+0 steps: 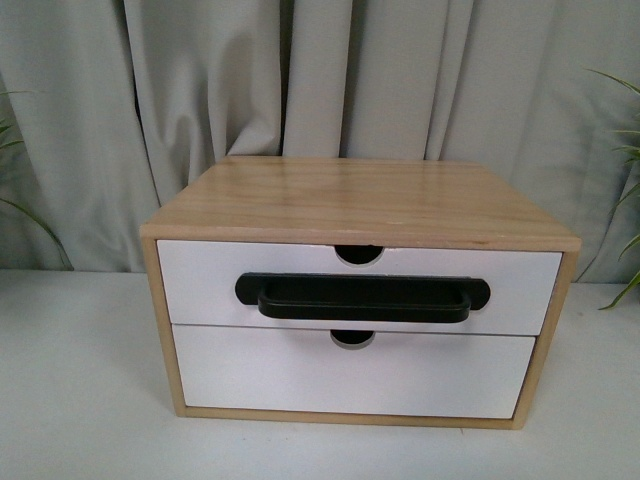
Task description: Pull drawer
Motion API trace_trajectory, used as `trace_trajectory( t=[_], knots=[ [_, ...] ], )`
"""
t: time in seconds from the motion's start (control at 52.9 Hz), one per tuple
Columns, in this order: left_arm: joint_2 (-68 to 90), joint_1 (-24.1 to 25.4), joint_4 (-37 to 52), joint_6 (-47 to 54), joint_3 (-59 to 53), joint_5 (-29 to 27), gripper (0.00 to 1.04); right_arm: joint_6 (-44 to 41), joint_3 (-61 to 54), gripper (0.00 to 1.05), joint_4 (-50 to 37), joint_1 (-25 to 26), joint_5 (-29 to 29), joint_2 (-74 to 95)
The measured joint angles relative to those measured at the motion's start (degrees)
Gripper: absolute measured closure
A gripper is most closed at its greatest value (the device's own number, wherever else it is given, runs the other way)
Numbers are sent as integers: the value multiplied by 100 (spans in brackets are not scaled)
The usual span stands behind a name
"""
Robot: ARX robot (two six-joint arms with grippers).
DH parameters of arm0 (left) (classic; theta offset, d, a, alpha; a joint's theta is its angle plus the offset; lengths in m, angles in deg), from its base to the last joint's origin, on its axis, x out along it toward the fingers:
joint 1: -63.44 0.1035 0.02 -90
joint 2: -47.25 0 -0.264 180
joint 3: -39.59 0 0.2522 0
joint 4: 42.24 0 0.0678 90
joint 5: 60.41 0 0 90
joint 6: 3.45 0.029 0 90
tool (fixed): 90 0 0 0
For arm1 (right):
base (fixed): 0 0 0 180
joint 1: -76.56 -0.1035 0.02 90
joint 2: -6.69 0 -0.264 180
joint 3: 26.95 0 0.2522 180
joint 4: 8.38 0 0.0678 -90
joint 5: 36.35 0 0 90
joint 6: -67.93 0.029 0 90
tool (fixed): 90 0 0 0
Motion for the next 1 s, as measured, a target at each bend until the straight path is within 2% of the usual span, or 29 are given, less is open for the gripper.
trace_trajectory(
  t=[0.265, 0.303, 0.359, 0.492, 0.605, 0.7, 0.794, 0.889, 1.002],
  knots=[
    [0, 2, 2, -2, 0, 17, 6, 0, 0, 9, 0, 0, 0, 0],
    [61, 72, 142, -7, 0, 459, 6, 177, 68, 9, 286, 138, -619, 87],
    [243, 2, 426, 24, 2, 632, 6, 212, 79, 9, 402, 186, -1204, 258],
    [1043, -612, 1051, 444, 7, 872, 6, 37, 269, 9, 24, 210, -1895, 1062],
    [2651, -778, 2358, 1436, 295, 1644, 6, -761, 824, 9, -387, 186, -2487, 2371],
    [3696, -817, 2667, 2068, 739, 2181, 6, -1478, 1252, 9, -363, 92, -2739, 3233],
    [4695, -922, 2474, 2771, 1235, 2868, 6, -2302, 1615, 9, -450, -96, -2627, 3963],
    [5731, -1032, 2151, 3560, 1847, 3176, 6, -3469, 2166, 9, -208, -468, -2476, 4706],
    [6314, -1139, 1620, 4194, 2417, 3362, 6, -4024, 2538, 9, -72, -678, -2433, 5206]
  ],
)
